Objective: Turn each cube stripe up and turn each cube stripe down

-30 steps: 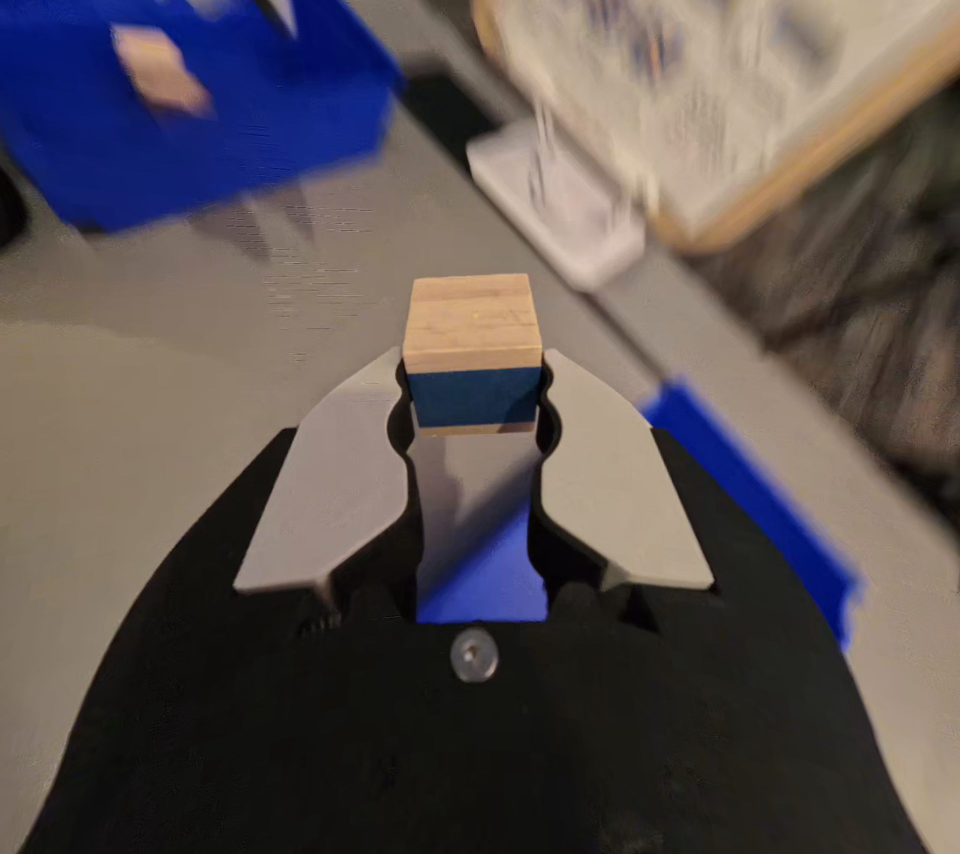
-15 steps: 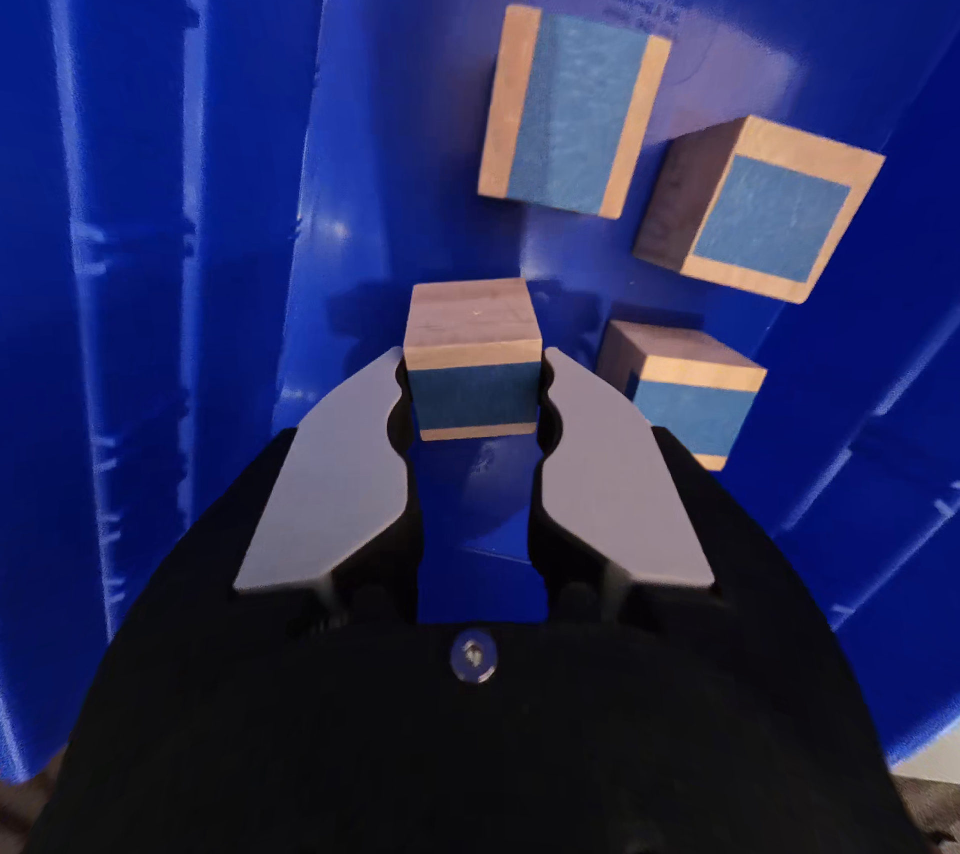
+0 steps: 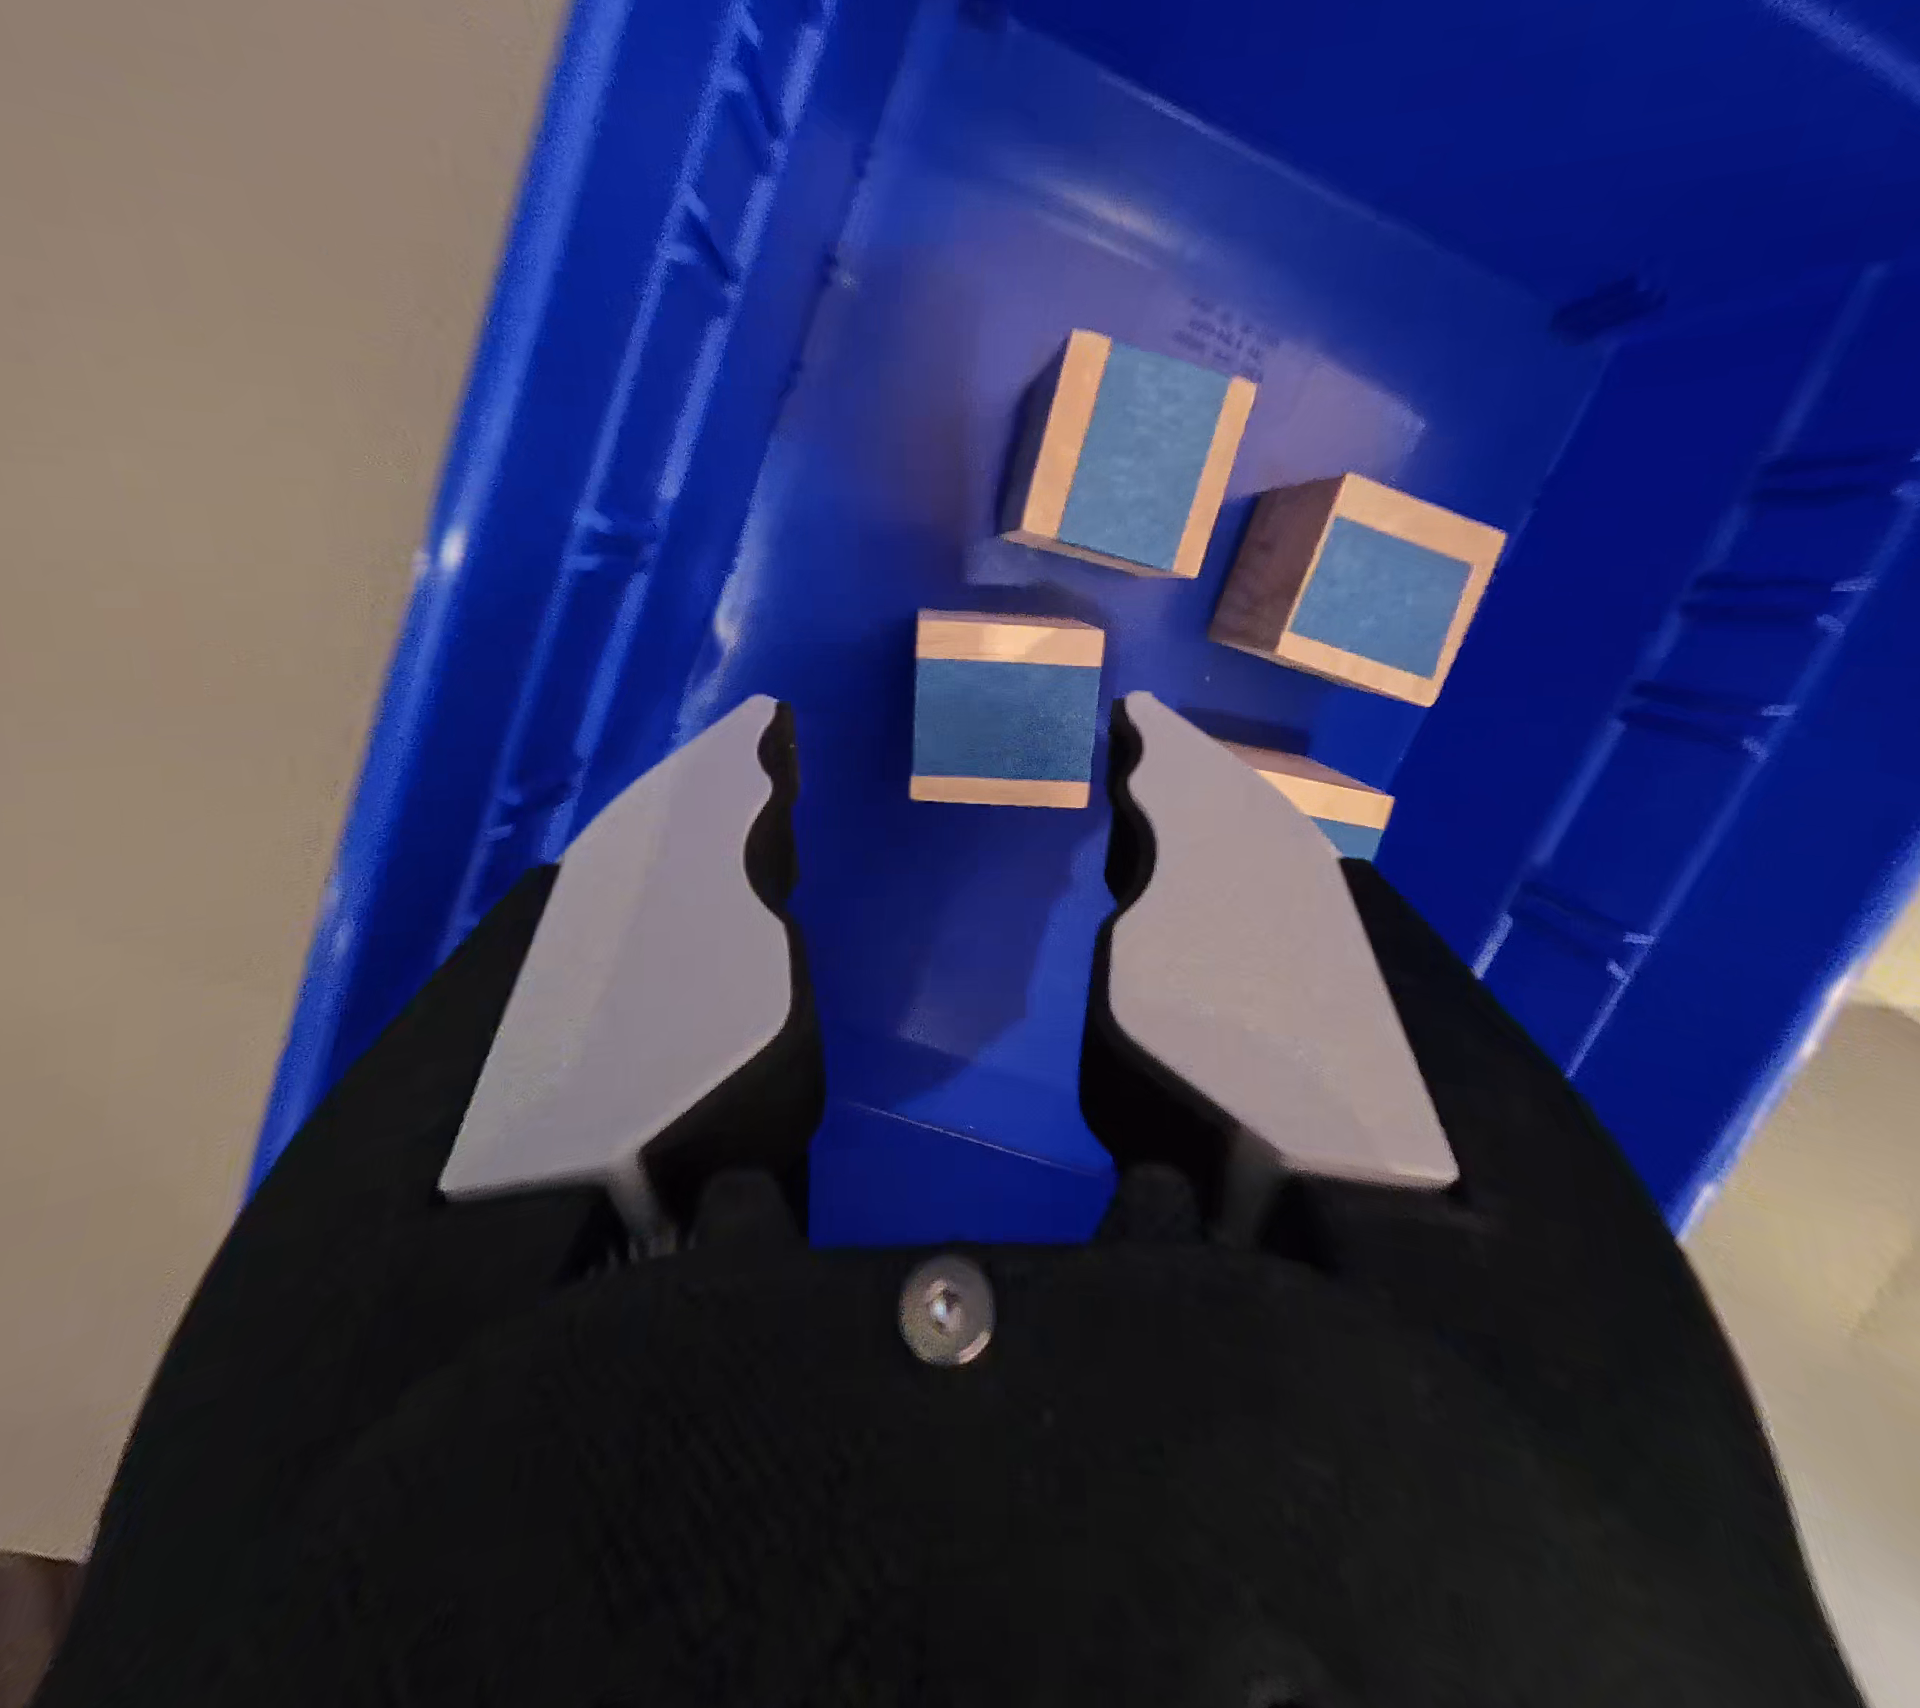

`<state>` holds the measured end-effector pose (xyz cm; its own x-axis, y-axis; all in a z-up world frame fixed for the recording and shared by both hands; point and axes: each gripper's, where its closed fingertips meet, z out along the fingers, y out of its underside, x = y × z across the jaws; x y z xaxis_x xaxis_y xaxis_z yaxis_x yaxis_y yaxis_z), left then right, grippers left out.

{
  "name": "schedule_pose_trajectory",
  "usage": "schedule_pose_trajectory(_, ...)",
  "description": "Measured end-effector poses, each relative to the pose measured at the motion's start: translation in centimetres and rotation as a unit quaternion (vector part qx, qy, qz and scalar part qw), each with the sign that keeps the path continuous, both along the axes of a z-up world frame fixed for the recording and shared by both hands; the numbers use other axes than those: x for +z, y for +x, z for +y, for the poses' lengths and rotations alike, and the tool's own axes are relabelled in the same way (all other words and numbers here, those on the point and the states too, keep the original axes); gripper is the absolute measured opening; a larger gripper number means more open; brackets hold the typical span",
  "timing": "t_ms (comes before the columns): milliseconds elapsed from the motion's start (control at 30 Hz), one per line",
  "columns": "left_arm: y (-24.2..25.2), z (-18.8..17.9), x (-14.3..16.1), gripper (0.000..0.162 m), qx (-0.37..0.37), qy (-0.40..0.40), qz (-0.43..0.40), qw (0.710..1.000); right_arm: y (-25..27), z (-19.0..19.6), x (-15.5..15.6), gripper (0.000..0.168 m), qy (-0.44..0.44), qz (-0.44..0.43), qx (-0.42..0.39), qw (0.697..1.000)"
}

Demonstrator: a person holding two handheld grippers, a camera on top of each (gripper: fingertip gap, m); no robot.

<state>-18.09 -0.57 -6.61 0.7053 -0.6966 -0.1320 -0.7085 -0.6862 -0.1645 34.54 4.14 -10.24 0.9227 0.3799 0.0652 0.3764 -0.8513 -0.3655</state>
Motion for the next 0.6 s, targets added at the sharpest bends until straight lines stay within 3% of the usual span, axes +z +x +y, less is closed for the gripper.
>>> schedule_pose_trajectory(33,-0.1,-0.4,-0.6,0.051,-0.001,-0.018,-0.003,1.000,-0.3,0.0,0.6,0.060,0.009,0.007,0.004,1.000)
schedule_pose_trajectory(300,-1.3,0.4,-4.1,0.065,0.004,-0.064,0.006,0.998,-1.7,0.0,3.6,0.059,0.046,0.018,0.036,0.998)
schedule_pose_trajectory(600,-2.2,1.0,-7.1,0.060,0.003,-0.105,0.031,0.994,-2.1,-0.6,3.4,0.059,0.042,0.006,0.056,0.998)
